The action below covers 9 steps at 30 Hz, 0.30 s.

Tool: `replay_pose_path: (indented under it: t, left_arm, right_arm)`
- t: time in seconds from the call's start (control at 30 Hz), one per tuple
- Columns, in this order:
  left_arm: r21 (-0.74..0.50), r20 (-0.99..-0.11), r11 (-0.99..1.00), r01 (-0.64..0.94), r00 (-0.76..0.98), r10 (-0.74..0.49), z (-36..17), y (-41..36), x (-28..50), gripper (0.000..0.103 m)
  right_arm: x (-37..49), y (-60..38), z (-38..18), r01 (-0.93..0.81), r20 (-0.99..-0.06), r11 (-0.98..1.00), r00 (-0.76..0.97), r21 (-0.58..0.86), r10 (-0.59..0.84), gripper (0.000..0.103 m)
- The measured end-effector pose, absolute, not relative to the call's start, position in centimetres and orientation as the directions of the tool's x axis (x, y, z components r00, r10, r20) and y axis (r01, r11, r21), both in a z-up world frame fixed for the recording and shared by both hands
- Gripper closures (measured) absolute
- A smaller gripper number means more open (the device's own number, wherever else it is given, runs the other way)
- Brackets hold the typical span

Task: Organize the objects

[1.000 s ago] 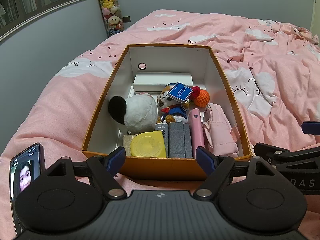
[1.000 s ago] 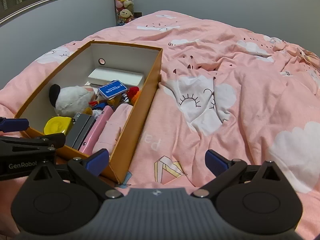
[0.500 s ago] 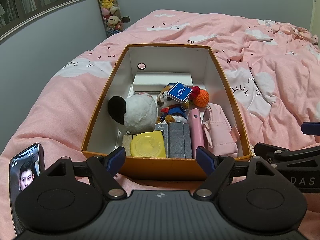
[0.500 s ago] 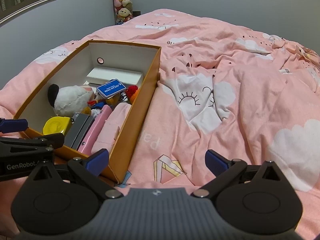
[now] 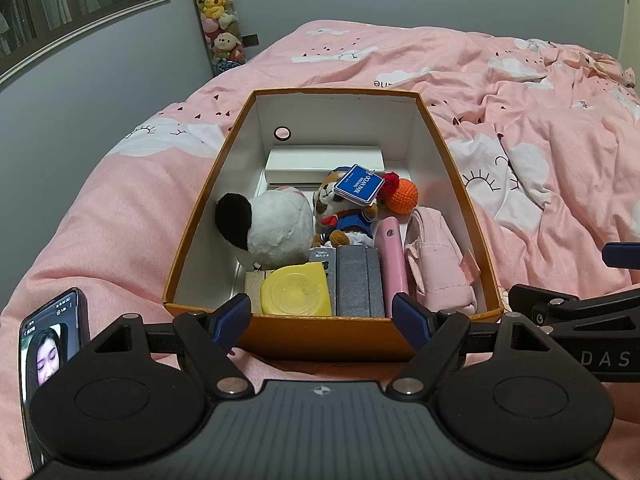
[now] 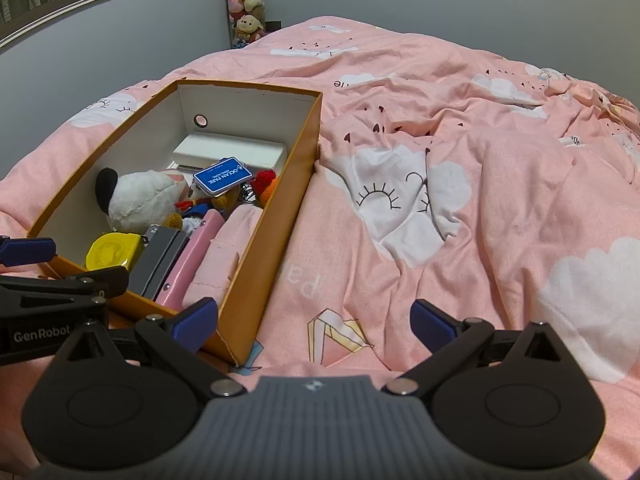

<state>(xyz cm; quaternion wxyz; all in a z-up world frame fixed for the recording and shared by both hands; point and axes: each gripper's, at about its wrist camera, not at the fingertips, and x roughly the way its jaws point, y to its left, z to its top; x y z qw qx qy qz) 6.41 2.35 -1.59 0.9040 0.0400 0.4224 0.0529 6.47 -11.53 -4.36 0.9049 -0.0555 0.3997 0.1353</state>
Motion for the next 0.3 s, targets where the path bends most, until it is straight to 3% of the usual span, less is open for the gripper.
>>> replay_pose_path:
  t: [0.3]
  left_arm:
    - [0.121,-0.758,0.991,-0.059,0.639,0.13,-1.57,2.29,6.39,0.009]
  right_arm:
    - [6.51,-11.54,-4.37,-0.289,-0.739,0.957,0.643,0.008,0.201,0.001]
